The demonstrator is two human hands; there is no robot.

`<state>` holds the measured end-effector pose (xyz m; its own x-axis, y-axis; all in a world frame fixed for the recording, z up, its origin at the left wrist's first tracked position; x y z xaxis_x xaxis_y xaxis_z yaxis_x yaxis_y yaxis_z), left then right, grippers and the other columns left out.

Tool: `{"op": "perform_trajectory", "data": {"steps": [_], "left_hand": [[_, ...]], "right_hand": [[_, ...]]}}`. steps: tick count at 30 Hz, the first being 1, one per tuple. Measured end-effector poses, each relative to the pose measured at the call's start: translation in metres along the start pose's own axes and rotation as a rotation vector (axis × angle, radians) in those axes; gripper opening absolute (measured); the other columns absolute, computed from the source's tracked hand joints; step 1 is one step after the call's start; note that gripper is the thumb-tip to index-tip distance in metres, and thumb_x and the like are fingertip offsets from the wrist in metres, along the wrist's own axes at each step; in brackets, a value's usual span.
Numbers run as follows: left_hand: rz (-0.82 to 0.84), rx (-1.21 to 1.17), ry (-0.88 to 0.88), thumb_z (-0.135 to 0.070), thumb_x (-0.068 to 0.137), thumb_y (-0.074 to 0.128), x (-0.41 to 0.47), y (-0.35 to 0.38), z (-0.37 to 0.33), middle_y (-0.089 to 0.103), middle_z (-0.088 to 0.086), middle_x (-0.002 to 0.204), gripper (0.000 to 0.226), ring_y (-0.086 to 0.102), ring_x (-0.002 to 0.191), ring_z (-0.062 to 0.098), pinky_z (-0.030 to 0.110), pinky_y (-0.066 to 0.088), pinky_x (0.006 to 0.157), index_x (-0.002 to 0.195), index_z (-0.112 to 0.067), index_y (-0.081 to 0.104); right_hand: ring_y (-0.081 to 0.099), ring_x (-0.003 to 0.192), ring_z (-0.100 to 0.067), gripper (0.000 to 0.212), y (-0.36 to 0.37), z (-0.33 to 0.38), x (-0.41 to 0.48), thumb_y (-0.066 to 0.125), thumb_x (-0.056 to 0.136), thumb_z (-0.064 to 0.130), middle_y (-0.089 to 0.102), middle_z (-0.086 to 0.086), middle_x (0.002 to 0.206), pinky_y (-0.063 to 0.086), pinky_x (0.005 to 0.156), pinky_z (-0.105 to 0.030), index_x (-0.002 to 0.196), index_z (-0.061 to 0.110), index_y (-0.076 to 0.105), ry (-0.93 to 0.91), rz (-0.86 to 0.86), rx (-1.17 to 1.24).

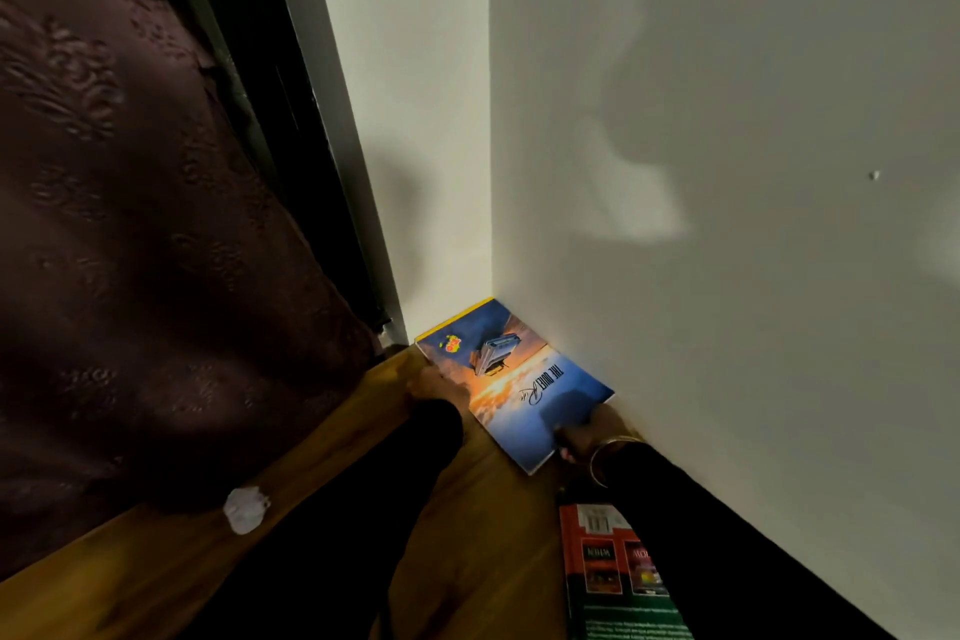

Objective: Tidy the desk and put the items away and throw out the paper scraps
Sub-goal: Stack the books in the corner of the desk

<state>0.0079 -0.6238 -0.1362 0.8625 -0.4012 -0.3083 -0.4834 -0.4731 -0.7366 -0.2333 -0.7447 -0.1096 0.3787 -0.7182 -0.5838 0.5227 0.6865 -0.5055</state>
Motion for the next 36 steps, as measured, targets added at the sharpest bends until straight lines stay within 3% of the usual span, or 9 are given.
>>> {"op": "perform_trajectory", "data": {"steps": [4,7,10,15,18,22,25,32,36], "left_hand": [[-0.02,0.036,0.079,-0.053,0.059,0.059,-0.004,0.019,0.005,0.069,0.002,0.114,0.065,0.064,0.11,0.028,0.04,0.053,0.096,0.116,-0.023,0.066],[0.111,0.014,0.185,-0.037,0.072,0.073,-0.091,0.002,-0.023,0.069,0.005,0.099,0.039,0.066,0.094,0.027,0.035,0.054,0.083,0.103,-0.014,0.065],[0.288,0.098,0.212,-0.04,0.072,0.075,-0.149,0.023,-0.02,0.068,0.003,0.085,0.033,0.067,0.085,0.024,0.031,0.052,0.073,0.089,-0.013,0.067],[0.65,0.026,0.105,-0.084,0.065,0.06,-0.185,0.094,0.001,0.067,-0.004,0.108,0.072,0.064,0.096,0.014,0.036,0.054,0.092,0.111,-0.029,0.062],[0.704,-0.057,-0.002,-0.06,0.077,0.071,-0.216,0.094,-0.003,0.067,-0.004,0.108,0.05,0.065,0.086,0.009,0.027,0.057,0.077,0.114,-0.028,0.062],[0.693,-0.031,0.114,-0.037,0.096,0.059,-0.23,0.091,-0.012,0.064,0.004,0.12,0.028,0.065,0.108,0.019,0.029,0.054,0.094,0.12,-0.023,0.059],[0.69,-0.124,0.127,-0.029,0.101,0.052,-0.231,0.094,-0.017,0.06,0.011,0.13,0.031,0.06,0.119,0.025,0.036,0.047,0.105,0.128,-0.016,0.054],[0.271,-0.528,-0.129,-0.045,0.093,0.059,-0.202,0.065,0.011,0.07,-0.001,0.099,0.029,0.066,0.09,0.02,0.028,0.05,0.079,0.106,-0.019,0.065],[0.303,-0.637,-0.172,-0.023,0.089,0.069,-0.191,0.059,0.017,0.072,0.002,0.1,0.009,0.071,0.084,0.02,0.038,0.062,0.076,0.096,-0.028,0.066]], "right_hand": [[0.066,0.101,-0.032,0.043,-0.042,-0.003,-0.037,0.071,0.08,0.042,0.071,-0.014,0.105,0.051,0.085,-0.032,0.105,0.008,0.067,-0.133,-0.327,-0.228],[0.067,0.095,-0.034,0.034,-0.076,-0.043,-0.064,0.068,0.08,0.037,0.073,-0.015,0.1,0.051,0.082,-0.033,0.103,0.012,0.067,-0.206,-0.462,-0.227],[0.062,0.102,-0.031,0.064,-0.075,-0.095,-0.081,0.064,0.069,0.055,0.061,-0.009,0.111,0.051,0.087,-0.043,0.125,0.026,0.05,-0.05,-0.4,-0.386],[0.057,0.111,-0.03,0.1,-0.061,-0.117,-0.102,0.05,0.048,0.081,0.057,-0.007,0.119,0.044,0.096,-0.049,0.127,0.02,0.042,0.234,-0.425,-0.608],[0.045,0.131,-0.03,0.11,-0.057,-0.125,-0.104,0.051,0.058,0.086,0.047,-0.01,0.141,0.032,0.11,-0.046,0.141,0.016,0.035,0.286,-0.368,-0.683],[0.034,0.14,-0.027,0.08,-0.056,-0.139,-0.097,0.072,0.077,0.049,0.04,-0.003,0.148,0.038,0.106,-0.023,0.143,0.013,0.041,0.234,-0.083,-0.277],[0.068,0.098,-0.028,0.067,-0.064,-0.122,-0.1,0.07,0.063,0.072,0.071,-0.007,0.109,0.054,0.081,-0.03,0.109,0.023,0.068,0.171,-0.216,-0.152],[0.069,0.053,-0.017,0.043,-0.076,-0.02,-0.065,0.06,0.084,0.052,0.072,-0.003,0.064,0.056,0.053,-0.026,0.085,0.012,0.073,-0.165,-0.381,-0.073],[0.07,0.073,-0.015,0.02,-0.063,0.064,-0.035,0.07,0.08,0.03,0.075,0.002,0.08,0.057,0.073,-0.025,0.093,0.015,0.072,-0.366,-0.405,0.007]]}}
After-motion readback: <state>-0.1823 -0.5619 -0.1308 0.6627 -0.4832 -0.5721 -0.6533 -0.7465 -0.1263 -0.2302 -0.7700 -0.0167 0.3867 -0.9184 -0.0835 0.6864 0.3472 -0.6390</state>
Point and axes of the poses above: each hand's wrist, its own x-axis towards the middle knuckle, its own y-axis out of the palm, z = x × y, the point moved 7 cm from there along x, towards the middle knuckle
